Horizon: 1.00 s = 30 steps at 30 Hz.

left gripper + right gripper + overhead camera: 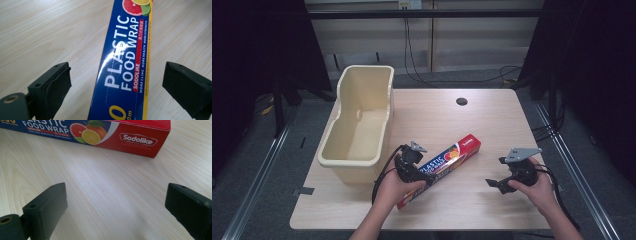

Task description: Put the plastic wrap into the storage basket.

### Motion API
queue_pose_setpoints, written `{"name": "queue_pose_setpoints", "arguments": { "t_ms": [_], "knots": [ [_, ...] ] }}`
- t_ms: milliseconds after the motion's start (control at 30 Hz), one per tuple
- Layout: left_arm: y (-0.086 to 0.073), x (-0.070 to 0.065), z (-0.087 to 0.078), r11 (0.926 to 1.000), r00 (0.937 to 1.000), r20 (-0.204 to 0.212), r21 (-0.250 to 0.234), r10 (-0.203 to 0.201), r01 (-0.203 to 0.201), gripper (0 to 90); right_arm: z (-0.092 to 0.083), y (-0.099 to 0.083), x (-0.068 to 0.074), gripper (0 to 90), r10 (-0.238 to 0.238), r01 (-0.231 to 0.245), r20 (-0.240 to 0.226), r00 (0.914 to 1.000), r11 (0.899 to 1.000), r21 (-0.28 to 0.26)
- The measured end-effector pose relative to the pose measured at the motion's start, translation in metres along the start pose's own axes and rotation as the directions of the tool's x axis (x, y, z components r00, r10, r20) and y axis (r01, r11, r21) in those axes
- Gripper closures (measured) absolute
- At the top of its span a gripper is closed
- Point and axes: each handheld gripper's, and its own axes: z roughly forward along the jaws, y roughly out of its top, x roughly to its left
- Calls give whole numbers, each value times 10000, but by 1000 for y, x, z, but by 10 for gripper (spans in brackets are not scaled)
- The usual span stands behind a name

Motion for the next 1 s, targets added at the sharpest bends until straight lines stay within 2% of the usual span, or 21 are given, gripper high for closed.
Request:
{"name": "queue_pose_setpoints", "arguments": {
  "t_ms": [133,267,333,367,500,533,600,700,733,767,900,933,1000],
  "knots": [
    [1,0,1,9996,9996,143,-142,-240,242,65,-3,0,1,43,40,-41,-30,10000,10000,-80],
    [4,0,2,10000,9996,295,57,-3,1,49,-11,-4,1,43,265,-262,131,9996,9994,-246],
    [5,1,4,9999,9983,570,-103,-131,137,49,-13,-5,1,43,389,-387,91,9992,9989,-274],
    [6,2,3,10000,9987,508,37,-47,45,47,-13,-6,1,42,407,-404,93,9991,9988,-282],
    [9,3,3,9999,9983,587,111,-13,7,41,-13,-8,1,42,442,-440,86,9990,9987,-250],
    [12,5,3,9998,9973,732,193,63,-77,38,-13,-8,1,43,442,-439,121,9989,9987,-273],
    [15,5,5,10000,9974,726,66,-16,11,32,-12,-8,1,43,498,-494,121,9987,9984,-275],
    [21,4,5,10000,9957,925,24,37,-40,25,-12,-7,0,43,511,-508,90,9987,9982,-311],
    [27,3,7,9997,9949,981,-20,239,-239,21,-13,-7,-1,43,509,-507,76,9987,9982,-336],
    [27,3,7,9997,9949,981,-20,239,-239,21,-13,-7,-1,43,509,-507,76,9987,9982,-336],
    [37,2,14,9992,9937,1064,160,352,-371,20,-14,-8,-1,43,527,-522,118,9985,9979,-382],
    [41,0,17,9983,9929,1108,358,429,-471,22,-15,-9,-1,43,551,-546,130,9984,9979,-349],
    [45,-2,22,9983,9923,1159,335,438,-480,28,-15,-9,-1,43,585,-580,131,9982,9976,-385]
  ]
}}
